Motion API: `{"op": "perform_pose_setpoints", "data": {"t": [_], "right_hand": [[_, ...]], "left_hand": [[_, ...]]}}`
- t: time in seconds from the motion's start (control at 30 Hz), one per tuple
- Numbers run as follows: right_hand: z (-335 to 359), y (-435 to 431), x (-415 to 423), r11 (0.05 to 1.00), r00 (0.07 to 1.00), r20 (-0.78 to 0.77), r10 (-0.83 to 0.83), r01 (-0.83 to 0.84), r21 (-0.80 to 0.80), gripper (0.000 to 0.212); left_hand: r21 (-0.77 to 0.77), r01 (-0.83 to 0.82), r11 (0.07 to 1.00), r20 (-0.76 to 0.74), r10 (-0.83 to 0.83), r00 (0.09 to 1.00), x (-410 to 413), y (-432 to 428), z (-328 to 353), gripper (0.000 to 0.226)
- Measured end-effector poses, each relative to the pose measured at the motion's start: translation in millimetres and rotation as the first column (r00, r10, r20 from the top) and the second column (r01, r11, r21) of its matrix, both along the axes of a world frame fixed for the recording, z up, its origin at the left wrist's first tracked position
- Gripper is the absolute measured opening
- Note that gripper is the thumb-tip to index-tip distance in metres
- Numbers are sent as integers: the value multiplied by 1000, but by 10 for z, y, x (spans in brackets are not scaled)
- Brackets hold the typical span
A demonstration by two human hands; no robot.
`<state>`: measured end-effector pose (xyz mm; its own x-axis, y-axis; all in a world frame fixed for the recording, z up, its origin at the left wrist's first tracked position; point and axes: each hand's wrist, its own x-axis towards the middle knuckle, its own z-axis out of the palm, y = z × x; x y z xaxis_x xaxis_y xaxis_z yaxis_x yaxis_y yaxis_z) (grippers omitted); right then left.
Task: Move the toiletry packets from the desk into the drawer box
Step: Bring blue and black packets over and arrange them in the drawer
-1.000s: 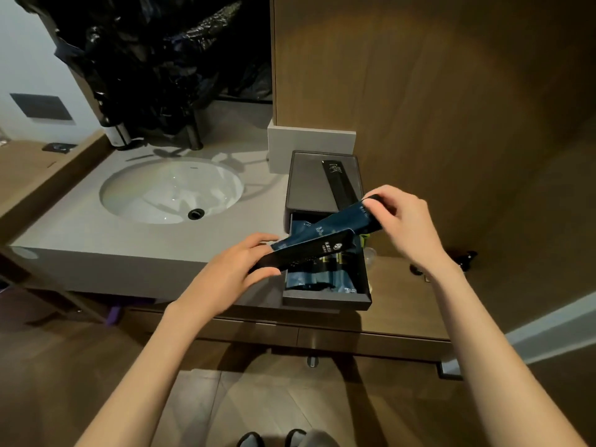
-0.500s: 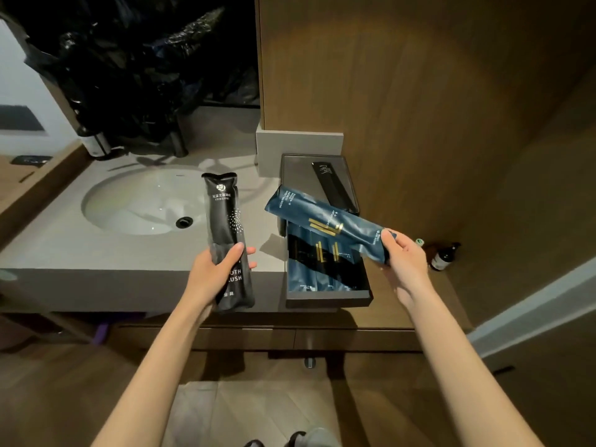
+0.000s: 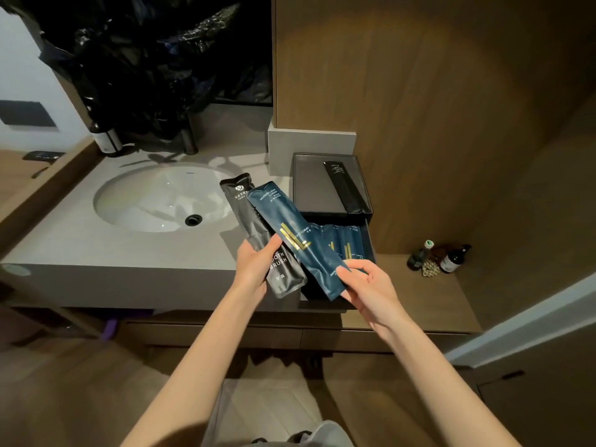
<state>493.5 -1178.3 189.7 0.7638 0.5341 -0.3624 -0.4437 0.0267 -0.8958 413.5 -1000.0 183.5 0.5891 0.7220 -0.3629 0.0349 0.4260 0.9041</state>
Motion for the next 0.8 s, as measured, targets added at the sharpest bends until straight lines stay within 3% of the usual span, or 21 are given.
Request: {"op": "perform_pose_setpoints", "data": {"t": [0.1,0.3,0.4,0.57,0.8], "right_hand": [[8,20,-13,996,996,80,47,-41,-74,12],[-23,106,65,995,997,79,26,-18,-102,15],[-30,134,94,986,987,138,88,-66,-154,16],[-38,145,152,917,913,248,325,-240,-319,22],[-29,273,274,941,920,283,269,-189,-280,21]], "left_hand": [[-16,1,1000,29,0,1000,9,18,-2,37],[-109,-5,994,129,19,991,19,68,4,18],[-37,-13,999,104,17,994,25,73,-18,29],[66,-3,998,-19,4,1000,51,112,-60,58],[262,227,938,-147,-194,970,133,-38,-25,41]]}}
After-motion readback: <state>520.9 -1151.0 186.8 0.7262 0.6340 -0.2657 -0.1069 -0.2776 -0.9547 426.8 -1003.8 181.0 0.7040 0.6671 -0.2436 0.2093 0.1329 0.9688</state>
